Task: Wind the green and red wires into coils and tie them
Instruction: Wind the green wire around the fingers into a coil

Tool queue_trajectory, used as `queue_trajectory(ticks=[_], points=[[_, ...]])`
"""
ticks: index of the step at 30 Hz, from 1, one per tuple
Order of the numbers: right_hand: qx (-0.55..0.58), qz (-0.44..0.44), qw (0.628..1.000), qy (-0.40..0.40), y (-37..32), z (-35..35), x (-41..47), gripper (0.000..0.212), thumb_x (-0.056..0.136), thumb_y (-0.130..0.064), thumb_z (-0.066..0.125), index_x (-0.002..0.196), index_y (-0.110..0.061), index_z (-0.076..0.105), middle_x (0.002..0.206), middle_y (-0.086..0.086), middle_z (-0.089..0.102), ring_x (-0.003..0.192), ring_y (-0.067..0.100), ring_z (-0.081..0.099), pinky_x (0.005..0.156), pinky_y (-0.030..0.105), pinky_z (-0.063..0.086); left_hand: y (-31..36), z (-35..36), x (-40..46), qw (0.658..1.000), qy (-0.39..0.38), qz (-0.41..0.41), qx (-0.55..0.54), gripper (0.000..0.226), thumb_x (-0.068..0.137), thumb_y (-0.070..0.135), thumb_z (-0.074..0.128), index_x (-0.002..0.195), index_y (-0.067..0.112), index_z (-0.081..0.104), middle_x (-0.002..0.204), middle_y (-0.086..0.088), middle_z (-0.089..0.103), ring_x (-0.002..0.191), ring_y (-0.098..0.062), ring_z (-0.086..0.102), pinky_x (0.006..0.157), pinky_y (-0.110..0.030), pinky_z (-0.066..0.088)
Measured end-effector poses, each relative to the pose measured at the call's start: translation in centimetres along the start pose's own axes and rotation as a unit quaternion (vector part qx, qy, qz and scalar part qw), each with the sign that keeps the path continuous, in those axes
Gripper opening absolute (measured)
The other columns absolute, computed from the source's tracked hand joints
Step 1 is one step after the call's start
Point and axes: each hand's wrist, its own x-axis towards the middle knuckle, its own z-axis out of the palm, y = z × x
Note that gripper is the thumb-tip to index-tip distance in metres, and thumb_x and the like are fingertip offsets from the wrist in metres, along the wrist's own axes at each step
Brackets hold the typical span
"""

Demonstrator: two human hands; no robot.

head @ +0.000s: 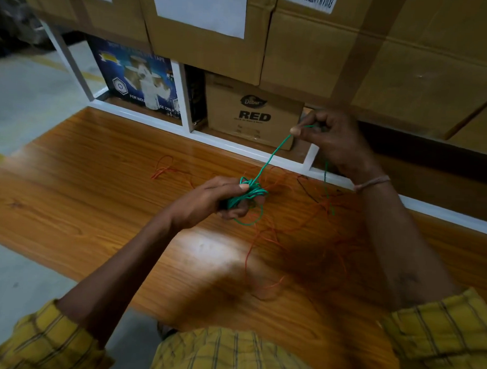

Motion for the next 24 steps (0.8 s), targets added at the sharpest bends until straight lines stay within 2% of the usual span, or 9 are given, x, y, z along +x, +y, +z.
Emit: queue_trajectory(ticks=[3,6,9,11,14,16,18,20,24], points=[[0.013,0.016,0.999,0.037,2.2,1.3,0.8,0.026,0.078,-0.035,0.089,0.083,-0.013,0.076,0.083,0.000,0.071,0.082,0.011,0.065,0.081,0.037,0.054,1.2,0.4,0.2,0.996,-0.026,0.021,-0.079,0.048,0.113,0.021,0.030,0.127,-0.011,0.063,0.068,-0.006,0.044,0.056,-0.013,0.033,0.054,-0.035,0.021],[-0.003,0.035,0.998,0.052,4.5,4.5,-0.2,0.030,0.079,-0.042,0.085,0.082,-0.014,0.076,0.089,0.017,0.075,0.088,0.032,0.072,0.084,0.051,0.058,2.3,0.9,0.7,0.986,-0.018,0.055,-0.153,0.051,0.114,0.020,0.026,0.133,-0.018,0.054,0.070,-0.004,0.046,0.054,-0.012,0.031,0.057,-0.044,0.017],[-0.026,0.055,0.998,-0.024,6.5,8.9,-3.5,0.022,0.091,-0.028,0.070,0.096,-0.008,0.076,0.097,0.019,0.077,0.095,0.031,0.074,0.086,0.055,0.057,2.7,1.3,1.8,0.975,0.040,0.091,-0.199,0.052,0.116,0.021,0.024,0.138,-0.020,0.048,0.076,-0.006,0.050,0.053,-0.010,0.038,0.059,-0.036,0.029],[-0.002,0.076,0.995,-0.059,6.6,11.3,-6.1,0.023,0.096,-0.034,0.064,0.095,-0.014,0.076,0.095,0.009,0.078,0.093,0.021,0.073,0.085,0.048,0.055,2.4,1.2,2.6,0.968,0.093,0.099,-0.210,0.051,0.117,0.021,0.024,0.140,-0.019,0.046,0.082,-0.010,0.055,0.059,-0.012,0.048,0.062,-0.028,0.043],[-0.053,0.058,0.991,-0.107,5.9,13.0,-9.6,0.024,0.102,-0.028,0.063,0.091,-0.011,0.075,0.078,0.004,0.069,0.072,0.007,0.059,0.072,0.035,0.048,1.2,0.5,3.4,0.967,0.173,0.097,-0.159,0.049,0.118,0.024,0.027,0.142,-0.015,0.045,0.096,-0.016,0.066,0.075,-0.022,0.060,0.076,-0.030,0.054],[-0.125,-0.004,0.981,-0.148,4.4,13.2,-11.3,0.014,0.101,-0.021,0.062,0.098,-0.013,0.072,0.077,0.001,0.066,0.072,0.013,0.059,0.070,0.036,0.046,0.1,0.1,3.8,0.965,0.229,0.081,-0.100,0.047,0.118,0.025,0.029,0.139,-0.012,0.048,0.102,-0.018,0.072,0.077,-0.024,0.066,0.082,-0.035,0.057],[-0.181,-0.047,0.963,-0.195,2.1,12.6,-12.1,0.012,0.101,-0.025,0.058,0.089,-0.024,0.061,0.071,-0.003,0.057,0.069,0.019,0.056,0.064,0.041,0.046,-1.0,0.2,4.0,0.963,0.261,0.060,-0.030,0.043,0.117,0.026,0.031,0.136,-0.007,0.052,0.110,-0.021,0.075,0.083,-0.028,0.072,0.090,-0.046,0.058],[-0.238,-0.062,0.946,-0.211,-0.3,11.5,-12.0,0.019,0.102,-0.031,0.053,0.083,-0.029,0.050,0.071,-0.001,0.056,0.070,0.022,0.056,0.062,0.043,0.046,-1.8,0.6,3.9,0.965,0.257,0.035,0.032,0.039,0.117,0.026,0.034,0.134,-0.002,0.054,0.112,-0.023,0.074,0.089,-0.031,0.075,0.095,-0.052,0.058],[-0.305,-0.059,0.931,-0.192,-3.5,7.4,-10.5,0.016,0.103,-0.032,0.056,0.095,-0.021,0.064,0.081,0.002,0.064,0.075,0.023,0.061,0.064,0.038,0.046,-2.6,1.2,3.2,0.960,0.242,-0.018,0.137,0.046,0.113,0.036,0.038,0.126,-0.001,0.062,0.101,-0.011,0.075,0.093,-0.030,0.072,0.089,-0.053,0.058]])
